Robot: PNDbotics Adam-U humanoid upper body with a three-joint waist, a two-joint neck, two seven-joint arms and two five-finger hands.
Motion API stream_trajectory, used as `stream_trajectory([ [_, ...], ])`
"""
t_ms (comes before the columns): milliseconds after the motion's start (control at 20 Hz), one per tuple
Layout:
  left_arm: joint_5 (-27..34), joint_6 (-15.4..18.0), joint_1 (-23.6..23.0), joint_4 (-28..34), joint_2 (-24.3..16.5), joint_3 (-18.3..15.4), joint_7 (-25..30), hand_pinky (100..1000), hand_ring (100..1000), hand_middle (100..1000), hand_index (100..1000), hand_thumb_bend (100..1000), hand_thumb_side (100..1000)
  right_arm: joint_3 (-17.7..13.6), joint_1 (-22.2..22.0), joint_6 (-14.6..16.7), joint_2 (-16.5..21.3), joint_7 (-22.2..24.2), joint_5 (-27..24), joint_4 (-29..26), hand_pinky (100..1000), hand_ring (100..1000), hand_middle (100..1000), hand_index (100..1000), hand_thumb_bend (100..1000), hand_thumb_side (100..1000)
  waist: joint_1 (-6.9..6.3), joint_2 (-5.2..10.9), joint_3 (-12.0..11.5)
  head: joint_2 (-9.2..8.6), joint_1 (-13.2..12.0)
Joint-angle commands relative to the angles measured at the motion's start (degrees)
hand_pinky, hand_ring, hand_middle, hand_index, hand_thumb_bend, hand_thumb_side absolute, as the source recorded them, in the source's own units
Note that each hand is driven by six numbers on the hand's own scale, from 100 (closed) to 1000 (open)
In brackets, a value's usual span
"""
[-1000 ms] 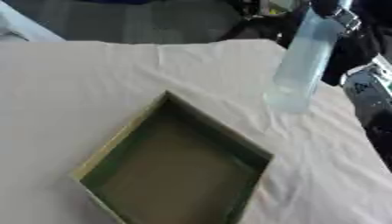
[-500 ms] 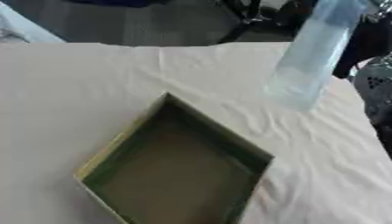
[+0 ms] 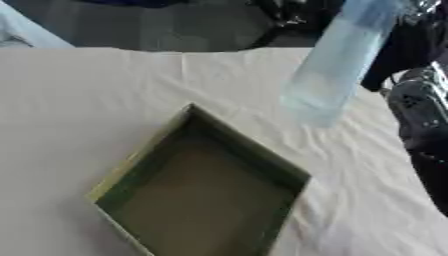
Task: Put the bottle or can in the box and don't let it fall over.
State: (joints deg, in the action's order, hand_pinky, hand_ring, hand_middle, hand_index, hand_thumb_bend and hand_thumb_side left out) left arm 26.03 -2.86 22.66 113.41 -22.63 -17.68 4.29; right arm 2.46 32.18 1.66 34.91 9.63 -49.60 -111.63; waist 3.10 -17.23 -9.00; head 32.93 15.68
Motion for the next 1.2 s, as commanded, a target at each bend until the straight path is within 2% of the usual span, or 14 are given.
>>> stream_trajectory([
  [50, 0.7, 0.3, 0.8, 1.2, -1.5, -0.8, -1.5, 943, 877, 830, 692, 157, 710, 1.1, 0.2, -0.2, -0.9, -1.1, 4.0, -2.1, 924, 594, 100, 500, 100, 470, -0.08, 1.69, 0.0, 0.53, 0.1],
  [250, 0.9, 0.6, 1.0, 1.2, -1.6, -0.9, -2.2, 944, 876, 829, 691, 157, 707, 3.0, 0.0, -0.2, -2.1, -1.5, 7.7, -2.9, 921, 594, 100, 498, 100, 470, 0.07, 1.87, 0.0, 0.97, -0.5],
  [750, 1.2, 1.2, 1.4, 1.2, -1.7, -1.0, -2.7, 945, 876, 826, 689, 156, 703, 8.2, -0.7, 4.0, -4.6, -4.0, 20.1, -2.9, 891, 599, 100, 495, 100, 470, 0.27, 1.85, -0.2, 1.71, -1.0],
  [1200, 1.3, 1.3, 1.6, 1.2, -1.8, -0.8, -2.6, 943, 877, 825, 689, 156, 702, 12.4, -1.1, 4.8, -5.9, -5.6, 24.9, -1.8, 873, 624, 100, 515, 100, 470, 0.45, 2.06, -0.3, 1.66, -1.2],
])
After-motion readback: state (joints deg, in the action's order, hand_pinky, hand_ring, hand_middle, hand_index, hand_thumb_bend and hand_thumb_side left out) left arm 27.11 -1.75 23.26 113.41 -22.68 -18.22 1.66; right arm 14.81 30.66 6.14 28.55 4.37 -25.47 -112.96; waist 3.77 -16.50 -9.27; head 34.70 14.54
